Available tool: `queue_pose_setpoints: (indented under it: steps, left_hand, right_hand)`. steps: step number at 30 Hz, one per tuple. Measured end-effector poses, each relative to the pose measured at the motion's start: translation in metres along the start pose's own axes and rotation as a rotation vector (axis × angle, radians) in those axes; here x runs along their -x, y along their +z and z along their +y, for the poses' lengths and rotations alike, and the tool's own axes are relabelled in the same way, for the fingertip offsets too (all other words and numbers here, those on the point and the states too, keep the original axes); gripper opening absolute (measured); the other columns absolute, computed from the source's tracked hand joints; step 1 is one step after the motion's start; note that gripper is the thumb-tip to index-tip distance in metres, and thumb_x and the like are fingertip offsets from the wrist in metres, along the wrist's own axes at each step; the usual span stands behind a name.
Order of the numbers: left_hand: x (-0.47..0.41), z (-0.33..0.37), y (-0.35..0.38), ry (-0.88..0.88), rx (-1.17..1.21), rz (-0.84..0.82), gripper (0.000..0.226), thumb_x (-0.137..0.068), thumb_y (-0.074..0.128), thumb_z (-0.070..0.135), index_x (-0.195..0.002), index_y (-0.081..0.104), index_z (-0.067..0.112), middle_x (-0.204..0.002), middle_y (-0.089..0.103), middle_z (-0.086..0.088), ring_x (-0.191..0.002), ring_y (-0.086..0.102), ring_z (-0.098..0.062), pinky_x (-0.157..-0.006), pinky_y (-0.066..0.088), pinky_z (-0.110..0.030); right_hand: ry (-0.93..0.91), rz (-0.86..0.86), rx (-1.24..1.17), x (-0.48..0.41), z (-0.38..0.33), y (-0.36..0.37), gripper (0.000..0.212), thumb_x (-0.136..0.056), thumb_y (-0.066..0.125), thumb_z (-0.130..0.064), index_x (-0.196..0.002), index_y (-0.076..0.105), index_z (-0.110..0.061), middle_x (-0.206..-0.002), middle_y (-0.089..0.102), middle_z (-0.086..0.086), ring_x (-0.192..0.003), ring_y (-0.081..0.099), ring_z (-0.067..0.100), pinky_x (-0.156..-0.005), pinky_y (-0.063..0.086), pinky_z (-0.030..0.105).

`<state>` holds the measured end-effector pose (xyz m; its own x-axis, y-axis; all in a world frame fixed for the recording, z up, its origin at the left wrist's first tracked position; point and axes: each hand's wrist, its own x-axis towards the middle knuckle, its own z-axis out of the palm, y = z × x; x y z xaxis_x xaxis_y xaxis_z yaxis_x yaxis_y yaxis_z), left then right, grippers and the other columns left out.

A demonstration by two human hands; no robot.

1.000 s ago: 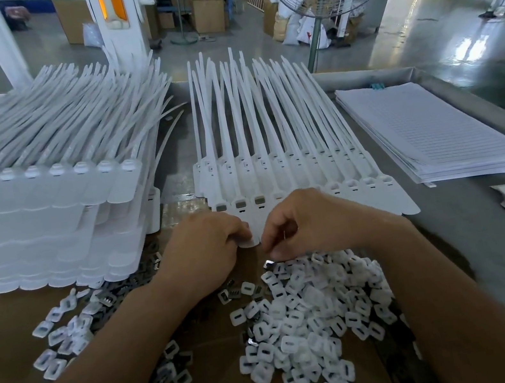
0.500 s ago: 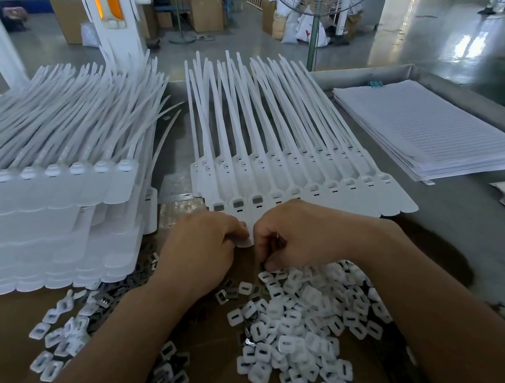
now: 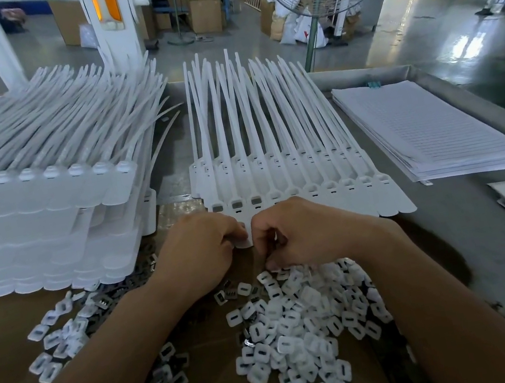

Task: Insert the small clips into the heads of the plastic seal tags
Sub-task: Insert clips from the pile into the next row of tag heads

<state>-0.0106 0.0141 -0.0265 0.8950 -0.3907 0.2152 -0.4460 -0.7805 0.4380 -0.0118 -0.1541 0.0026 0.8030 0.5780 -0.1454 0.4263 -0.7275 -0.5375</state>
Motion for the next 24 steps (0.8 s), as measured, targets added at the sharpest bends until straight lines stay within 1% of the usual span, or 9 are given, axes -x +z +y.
queue_pose_setpoints:
  steps: [2, 4, 7, 9, 13, 15, 17, 21, 24]
  left_hand:
    - [0.0, 0.0, 0.0, 0.002, 0.008, 0.001, 0.034, -0.081, 0.051, 0.002, -0.096, 0.072, 0.024, -0.101, 0.069, 0.008, -0.091, 0.058, -0.005, -0.085, 0.037, -0.016]
    - [0.0, 0.001, 0.0, 0.009, 0.01, 0.007, 0.032, -0.082, 0.052, 0.003, -0.095, 0.072, 0.023, -0.101, 0.07, 0.007, -0.093, 0.059, -0.007, -0.086, 0.037, -0.017]
    - [0.001, 0.001, 0.0, -0.001, 0.018, 0.02, 0.027, -0.085, 0.053, 0.006, -0.097, 0.072, 0.021, -0.105, 0.068, 0.007, -0.099, 0.06, -0.008, -0.089, 0.038, -0.018]
    - [0.002, 0.001, 0.001, -0.008, 0.025, 0.022, 0.023, -0.088, 0.054, 0.01, -0.097, 0.072, 0.021, -0.106, 0.068, 0.008, -0.098, 0.06, -0.007, -0.088, 0.038, -0.017]
    - [0.001, 0.0, 0.002, -0.029, 0.028, 0.001, 0.024, -0.089, 0.053, 0.011, -0.098, 0.071, 0.022, -0.108, 0.067, 0.008, -0.101, 0.059, -0.008, -0.091, 0.04, -0.02]
    - [0.002, 0.0, 0.002, -0.026, 0.032, 0.002, 0.025, -0.088, 0.053, 0.009, -0.098, 0.071, 0.021, -0.108, 0.067, 0.007, -0.101, 0.059, -0.009, -0.092, 0.042, -0.022]
    - [0.002, 0.0, 0.002, -0.019, 0.029, 0.006, 0.025, -0.088, 0.052, 0.008, -0.098, 0.072, 0.02, -0.107, 0.068, 0.006, -0.101, 0.06, -0.009, -0.093, 0.042, -0.023]
    - [0.001, -0.001, 0.003, -0.007, 0.019, 0.008, 0.027, -0.087, 0.052, 0.005, -0.099, 0.071, 0.02, -0.108, 0.068, 0.005, -0.101, 0.059, -0.01, -0.092, 0.039, -0.02]
    - [0.001, -0.001, 0.003, -0.005, 0.015, 0.004, 0.028, -0.087, 0.051, 0.006, -0.1, 0.071, 0.02, -0.109, 0.068, 0.005, -0.102, 0.059, -0.01, -0.092, 0.038, -0.02]
  right_hand:
    - [-0.011, 0.014, -0.024, 0.0, 0.002, 0.0, 0.015, -0.076, 0.071, -0.009, -0.082, 0.066, -0.022, -0.071, 0.057, -0.02, -0.065, 0.052, -0.012, -0.063, 0.039, 0.003]
    - [-0.008, 0.062, -0.08, -0.001, 0.005, -0.001, 0.011, -0.076, 0.071, -0.01, -0.081, 0.07, -0.02, -0.069, 0.058, -0.019, -0.064, 0.052, -0.013, -0.062, 0.039, 0.002]
    - [0.036, 0.234, -0.184, -0.001, 0.011, -0.003, 0.015, -0.077, 0.071, -0.008, -0.077, 0.07, -0.022, -0.066, 0.061, -0.019, -0.065, 0.056, -0.011, -0.063, 0.042, 0.003]
    - [0.086, 0.368, -0.211, -0.003, 0.016, -0.004, 0.018, -0.079, 0.069, -0.009, -0.077, 0.068, -0.026, -0.068, 0.062, -0.019, -0.066, 0.057, -0.01, -0.065, 0.043, 0.003]
    - [0.179, 0.581, -0.298, -0.008, 0.025, -0.004, 0.013, -0.082, 0.065, -0.007, -0.085, 0.069, -0.019, -0.07, 0.064, -0.015, -0.059, 0.061, -0.006, -0.068, 0.049, 0.008]
    - [0.211, 0.654, -0.322, -0.009, 0.029, -0.004, 0.014, -0.083, 0.064, -0.007, -0.082, 0.066, -0.021, -0.07, 0.064, -0.012, -0.059, 0.061, -0.004, -0.066, 0.048, 0.006]
    - [0.239, 0.697, -0.299, -0.011, 0.033, -0.003, 0.014, -0.084, 0.063, -0.008, -0.083, 0.065, -0.021, -0.073, 0.063, -0.012, -0.063, 0.059, -0.005, -0.064, 0.044, 0.002]
    - [0.278, 0.722, -0.219, -0.016, 0.037, 0.002, 0.012, -0.085, 0.062, -0.009, -0.089, 0.069, -0.017, -0.071, 0.056, -0.023, -0.069, 0.052, -0.013, -0.063, 0.036, -0.006]
    - [0.305, 0.714, -0.21, -0.019, 0.039, 0.005, 0.013, -0.085, 0.061, -0.01, -0.088, 0.069, -0.02, -0.07, 0.054, -0.025, -0.07, 0.052, -0.012, -0.063, 0.037, -0.004]
